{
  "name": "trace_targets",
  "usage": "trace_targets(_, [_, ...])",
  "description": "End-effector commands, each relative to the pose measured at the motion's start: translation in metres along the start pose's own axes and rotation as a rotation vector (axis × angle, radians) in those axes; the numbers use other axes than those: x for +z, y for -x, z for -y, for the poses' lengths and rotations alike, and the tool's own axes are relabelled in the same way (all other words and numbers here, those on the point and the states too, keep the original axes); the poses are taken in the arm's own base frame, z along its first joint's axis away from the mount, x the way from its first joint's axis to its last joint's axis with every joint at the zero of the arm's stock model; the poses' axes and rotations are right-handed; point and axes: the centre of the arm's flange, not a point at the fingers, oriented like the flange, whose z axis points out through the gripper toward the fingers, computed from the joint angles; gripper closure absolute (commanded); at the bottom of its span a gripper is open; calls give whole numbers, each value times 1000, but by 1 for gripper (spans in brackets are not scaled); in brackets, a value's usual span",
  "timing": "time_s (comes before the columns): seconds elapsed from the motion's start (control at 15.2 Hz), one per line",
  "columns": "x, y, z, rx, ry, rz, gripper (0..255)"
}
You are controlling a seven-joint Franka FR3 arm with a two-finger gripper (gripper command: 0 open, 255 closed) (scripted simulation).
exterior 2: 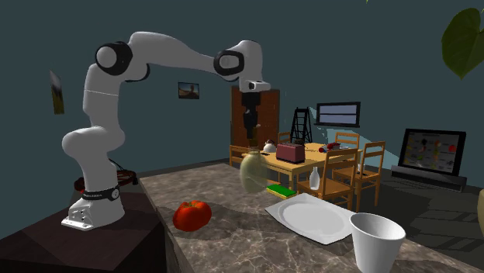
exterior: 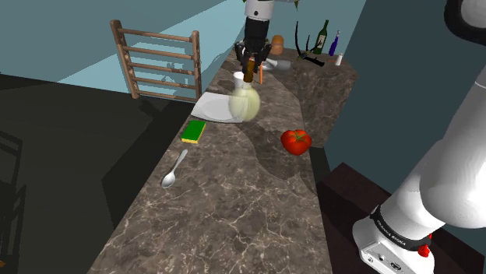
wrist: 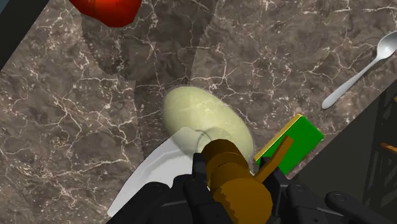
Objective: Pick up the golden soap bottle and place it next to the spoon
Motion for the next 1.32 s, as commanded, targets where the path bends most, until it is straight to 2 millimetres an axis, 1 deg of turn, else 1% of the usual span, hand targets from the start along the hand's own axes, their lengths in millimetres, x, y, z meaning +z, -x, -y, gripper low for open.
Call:
trace_targets(0.0, [2, 13, 23, 1, 0, -1, 255])
trace_targets(1.25, [11, 127, 247, 1, 0, -1, 255])
